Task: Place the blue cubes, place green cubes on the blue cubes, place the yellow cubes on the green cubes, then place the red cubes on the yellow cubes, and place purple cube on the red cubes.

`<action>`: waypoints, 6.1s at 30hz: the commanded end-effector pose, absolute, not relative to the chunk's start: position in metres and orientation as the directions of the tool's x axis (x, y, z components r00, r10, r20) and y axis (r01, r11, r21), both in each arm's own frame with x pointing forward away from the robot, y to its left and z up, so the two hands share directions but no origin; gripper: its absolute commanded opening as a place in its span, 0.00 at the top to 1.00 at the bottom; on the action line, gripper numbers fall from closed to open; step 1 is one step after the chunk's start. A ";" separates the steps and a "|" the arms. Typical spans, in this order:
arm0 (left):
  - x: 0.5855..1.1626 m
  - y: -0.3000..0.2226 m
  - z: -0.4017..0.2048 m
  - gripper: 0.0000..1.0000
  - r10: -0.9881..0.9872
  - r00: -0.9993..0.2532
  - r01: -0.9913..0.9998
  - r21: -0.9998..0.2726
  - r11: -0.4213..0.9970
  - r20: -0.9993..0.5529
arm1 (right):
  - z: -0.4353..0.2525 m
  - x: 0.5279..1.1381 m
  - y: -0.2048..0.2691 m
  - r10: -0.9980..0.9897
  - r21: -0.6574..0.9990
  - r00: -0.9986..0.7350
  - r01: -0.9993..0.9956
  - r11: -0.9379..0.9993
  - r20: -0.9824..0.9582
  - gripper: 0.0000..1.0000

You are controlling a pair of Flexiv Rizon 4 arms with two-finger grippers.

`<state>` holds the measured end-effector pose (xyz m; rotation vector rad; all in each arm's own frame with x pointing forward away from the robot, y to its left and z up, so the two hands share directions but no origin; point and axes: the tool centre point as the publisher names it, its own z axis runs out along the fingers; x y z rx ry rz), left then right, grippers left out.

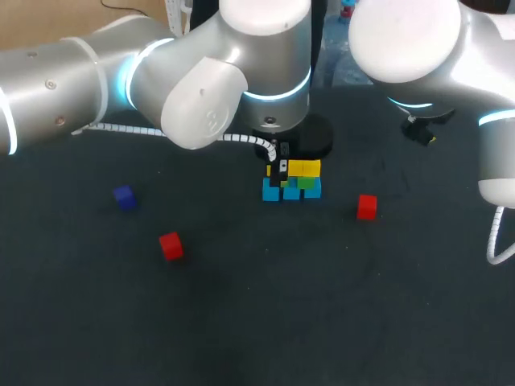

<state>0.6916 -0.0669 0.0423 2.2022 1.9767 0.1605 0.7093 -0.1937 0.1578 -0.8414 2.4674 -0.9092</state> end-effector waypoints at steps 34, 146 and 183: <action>0.696 -0.039 0.109 1.00 0.996 0.034 0.965 0.262 -0.010 -0.084 | 0.157 0.709 -0.195 -0.649 -0.681 -0.748 -0.402 0.612 -0.142 0.00; 0.589 0.120 0.058 0.00 0.930 -0.360 0.927 0.148 0.346 0.081 | 0.157 0.709 -0.195 -0.649 -0.681 -0.748 -0.402 0.612 -0.142 0.00; 0.585 0.123 0.005 0.55 0.921 -0.384 0.923 0.065 0.380 0.070 | 0.157 0.709 -0.195 -0.649 -0.681 -0.748 -0.402 0.612 -0.142 0.00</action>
